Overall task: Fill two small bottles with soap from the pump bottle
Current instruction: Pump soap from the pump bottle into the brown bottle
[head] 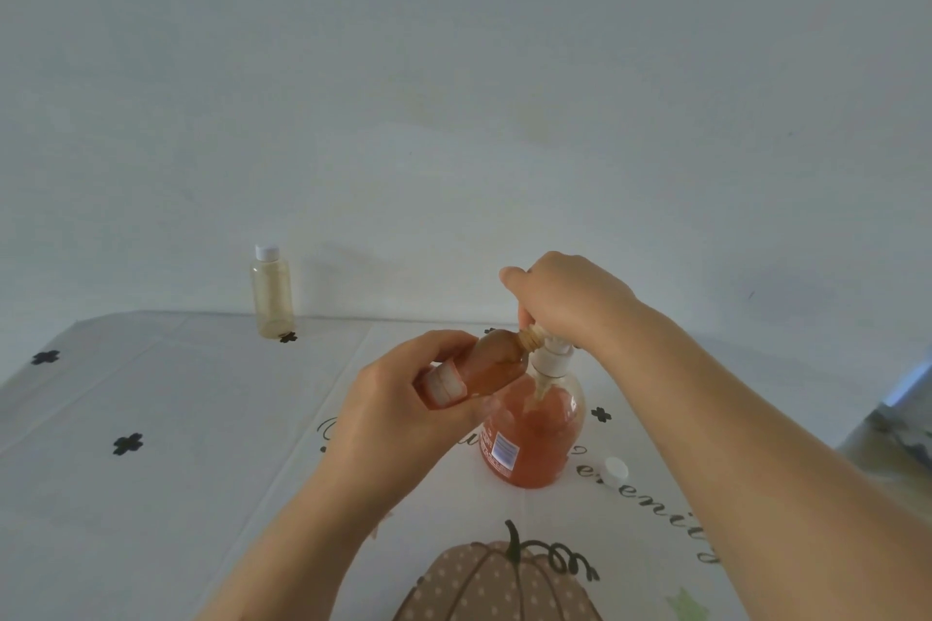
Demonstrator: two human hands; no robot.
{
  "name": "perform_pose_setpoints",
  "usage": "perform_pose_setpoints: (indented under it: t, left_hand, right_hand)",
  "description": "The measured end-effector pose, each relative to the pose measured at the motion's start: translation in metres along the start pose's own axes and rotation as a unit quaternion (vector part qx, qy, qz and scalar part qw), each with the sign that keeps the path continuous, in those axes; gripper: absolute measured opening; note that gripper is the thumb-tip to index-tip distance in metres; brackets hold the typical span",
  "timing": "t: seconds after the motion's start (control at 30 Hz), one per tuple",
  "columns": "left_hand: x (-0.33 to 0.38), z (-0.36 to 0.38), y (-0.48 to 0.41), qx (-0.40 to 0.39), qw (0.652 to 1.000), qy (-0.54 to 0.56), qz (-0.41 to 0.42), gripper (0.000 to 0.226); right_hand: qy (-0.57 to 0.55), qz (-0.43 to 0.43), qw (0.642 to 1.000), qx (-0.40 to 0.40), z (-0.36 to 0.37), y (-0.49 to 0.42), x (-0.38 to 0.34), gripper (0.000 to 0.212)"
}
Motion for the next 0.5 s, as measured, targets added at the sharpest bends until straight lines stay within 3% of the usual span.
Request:
perform_pose_setpoints:
  t: [0.23, 0.37, 0.5]
  left_hand:
    - [0.002, 0.0, 0.0, 0.002, 1.0, 0.005, 0.007, 0.031]
    - [0.004, 0.0, 0.0, 0.003, 1.0, -0.016, 0.012, 0.03]
    - [0.0, 0.001, -0.001, 0.006, 1.0, -0.027, 0.005, 0.033]
  right_hand:
    - [-0.027, 0.003, 1.0, 0.004, 0.006, -0.001, 0.003, 0.046]
    - [-0.042, 0.003, 0.999, 0.002, 0.013, 0.002, 0.002, 0.034]
    - [-0.036, 0.0, 0.999, -0.003, 0.013, 0.001, 0.004, 0.038]
Point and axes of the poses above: each hand's wrist, its own y-axis away from the middle knuckle, its own z-axis out of the palm, x = y × z, the point moved 9 cm from there along -y, towards the middle knuckle, and after that the axes turned 13 degrees about -z, right-handed, at the moved point
